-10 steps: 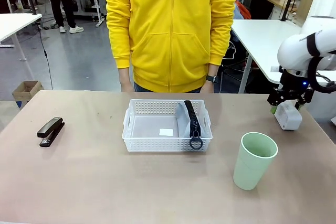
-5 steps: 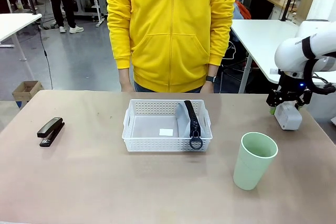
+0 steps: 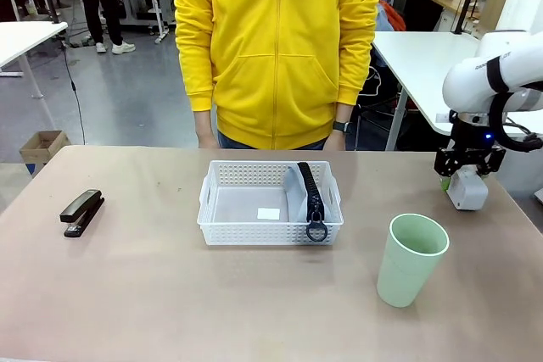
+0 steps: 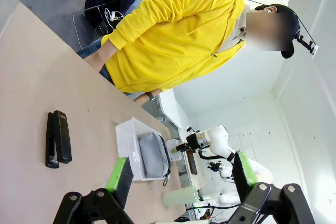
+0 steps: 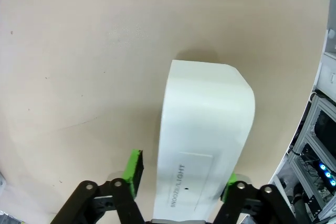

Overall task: Efficiently arrange items inside the basket to fit them all.
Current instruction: Pick up the Digital clock and place it inside the Organizing basket.

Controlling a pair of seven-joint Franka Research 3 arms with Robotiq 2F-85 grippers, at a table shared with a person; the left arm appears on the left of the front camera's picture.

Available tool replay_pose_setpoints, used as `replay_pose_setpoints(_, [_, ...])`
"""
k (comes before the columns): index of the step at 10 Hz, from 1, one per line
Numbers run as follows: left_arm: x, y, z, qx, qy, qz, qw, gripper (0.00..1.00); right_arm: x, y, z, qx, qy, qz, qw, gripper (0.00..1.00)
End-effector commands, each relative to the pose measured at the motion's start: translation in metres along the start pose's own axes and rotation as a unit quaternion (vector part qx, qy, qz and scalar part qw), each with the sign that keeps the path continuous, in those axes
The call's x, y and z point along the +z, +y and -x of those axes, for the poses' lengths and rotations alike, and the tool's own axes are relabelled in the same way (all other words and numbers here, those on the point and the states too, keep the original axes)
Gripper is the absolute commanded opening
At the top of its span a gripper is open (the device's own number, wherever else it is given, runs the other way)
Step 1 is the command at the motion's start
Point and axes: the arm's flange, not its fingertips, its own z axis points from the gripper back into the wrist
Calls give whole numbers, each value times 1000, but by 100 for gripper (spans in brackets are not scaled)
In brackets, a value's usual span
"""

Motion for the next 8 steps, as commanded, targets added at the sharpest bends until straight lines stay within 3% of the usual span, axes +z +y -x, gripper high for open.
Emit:
replay_pose_setpoints(1, [0, -1, -1, -10, -6, 11, 1000, 100, 4, 0, -6, -22, 8, 26, 999, 35])
replay_pose_setpoints(2, [0, -1, -1, -10, -6, 11, 1000, 100, 3, 1, -6, -22, 6, 28, 999, 0])
replay_pose_setpoints(6, [0, -1, -1, -10, -6, 11, 1000, 100, 6, -1, -4, -22, 6, 27, 999, 0])
replay_pose_setpoints(8, [0, -1, -1, -10, -6, 11, 1000, 100, 38, -8, 16, 5, -39, -11, 999, 0])
